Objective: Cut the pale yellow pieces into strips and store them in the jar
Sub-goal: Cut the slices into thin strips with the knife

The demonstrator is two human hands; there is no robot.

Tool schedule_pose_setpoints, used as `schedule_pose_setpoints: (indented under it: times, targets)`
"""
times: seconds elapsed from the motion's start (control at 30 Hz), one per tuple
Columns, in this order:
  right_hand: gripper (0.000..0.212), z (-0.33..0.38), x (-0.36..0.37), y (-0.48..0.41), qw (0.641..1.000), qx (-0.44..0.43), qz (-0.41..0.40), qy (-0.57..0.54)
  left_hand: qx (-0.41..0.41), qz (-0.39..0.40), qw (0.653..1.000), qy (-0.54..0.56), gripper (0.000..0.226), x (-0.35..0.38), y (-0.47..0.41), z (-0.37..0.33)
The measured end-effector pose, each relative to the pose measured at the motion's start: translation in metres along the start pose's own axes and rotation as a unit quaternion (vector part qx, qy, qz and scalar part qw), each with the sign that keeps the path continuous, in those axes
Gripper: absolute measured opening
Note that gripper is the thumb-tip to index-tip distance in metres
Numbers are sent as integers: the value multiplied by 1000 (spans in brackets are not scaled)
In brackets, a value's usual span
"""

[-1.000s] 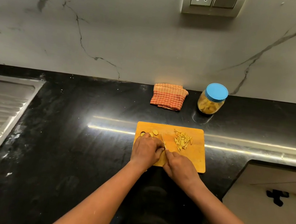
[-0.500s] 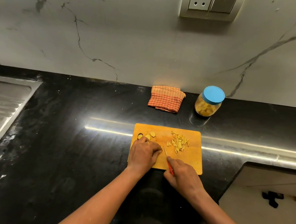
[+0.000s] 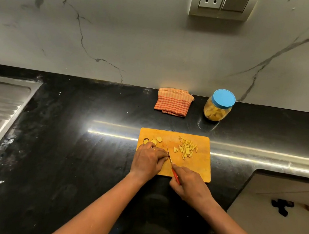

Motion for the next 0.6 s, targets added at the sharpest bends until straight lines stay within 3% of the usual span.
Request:
schedule_pose_setpoints:
  times: [0.17, 0.4, 0.6]
  targets:
    - [50, -1, 3, -13, 999, -15, 31, 24, 16, 1, 1000, -3, 11, 0, 1, -3]
    - [54, 2, 16, -8, 987, -23, 52, 153, 13, 17, 1000, -20, 12, 2, 0, -2]
    - [54, -14, 10, 3, 987, -17, 46, 154, 3, 11, 1000, -24, 13, 1, 0, -3]
Point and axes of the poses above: each hand's wrist, its own y-axis away from the middle knuckle, its own x-axis out of the palm, z = x × y, the point moved 10 cm from there along -y, towards the middle knuckle, and after that the axes turned 14 degrees about y, right-handed, at the moved point
